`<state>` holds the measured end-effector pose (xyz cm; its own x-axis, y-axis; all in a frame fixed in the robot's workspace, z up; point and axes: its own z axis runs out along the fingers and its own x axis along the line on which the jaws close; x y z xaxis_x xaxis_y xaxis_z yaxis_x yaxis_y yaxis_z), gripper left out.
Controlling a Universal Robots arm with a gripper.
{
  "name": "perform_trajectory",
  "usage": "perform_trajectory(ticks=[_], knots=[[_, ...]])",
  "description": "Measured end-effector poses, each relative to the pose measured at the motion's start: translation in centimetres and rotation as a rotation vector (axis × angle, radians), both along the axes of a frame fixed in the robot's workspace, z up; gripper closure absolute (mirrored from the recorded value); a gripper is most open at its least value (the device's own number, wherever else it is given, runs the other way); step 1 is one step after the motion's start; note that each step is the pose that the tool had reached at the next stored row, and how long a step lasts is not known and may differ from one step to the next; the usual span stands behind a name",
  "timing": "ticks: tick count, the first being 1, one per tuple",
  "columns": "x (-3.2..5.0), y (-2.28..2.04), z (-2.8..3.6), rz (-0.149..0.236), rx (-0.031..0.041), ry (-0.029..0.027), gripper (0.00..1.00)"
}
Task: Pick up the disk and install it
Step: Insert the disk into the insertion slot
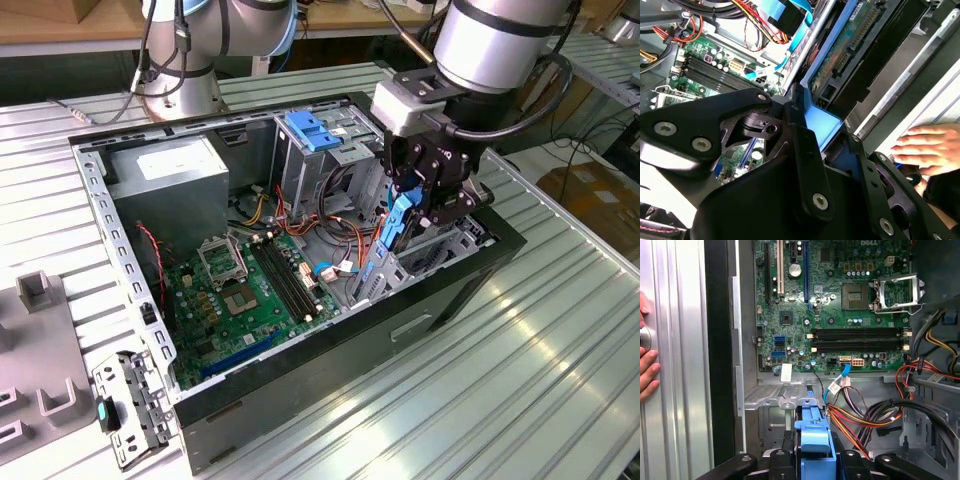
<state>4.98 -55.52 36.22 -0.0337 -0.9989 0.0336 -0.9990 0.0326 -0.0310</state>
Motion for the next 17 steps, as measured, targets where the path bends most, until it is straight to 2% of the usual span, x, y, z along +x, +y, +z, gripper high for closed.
perform_trajectory(ticks=[4, 5, 12, 13, 14, 15, 16, 17], knots=[[0.00, 0.00, 0.00, 0.000, -0.0010, 0.0000, 0.63], [0.00, 0.00, 0.01, 0.000, -0.0014, 0.0000, 0.55], [0.00, 0.00, 0.00, 0.000, -0.0023, 0.0000, 0.55], [0.00, 0.00, 0.00, 0.000, -0.0025, 0.0000, 0.64], [0.00, 0.00, 0.00, 0.000, -0.0027, 0.0000, 0.64], [0.00, 0.00, 0.00, 0.000, -0.0028, 0.0000, 0.70], [0.00, 0.00, 0.00, 0.000, -0.0031, 0.0000, 0.82], [0.00, 0.00, 0.00, 0.000, -0.0033, 0.0000, 0.88]])
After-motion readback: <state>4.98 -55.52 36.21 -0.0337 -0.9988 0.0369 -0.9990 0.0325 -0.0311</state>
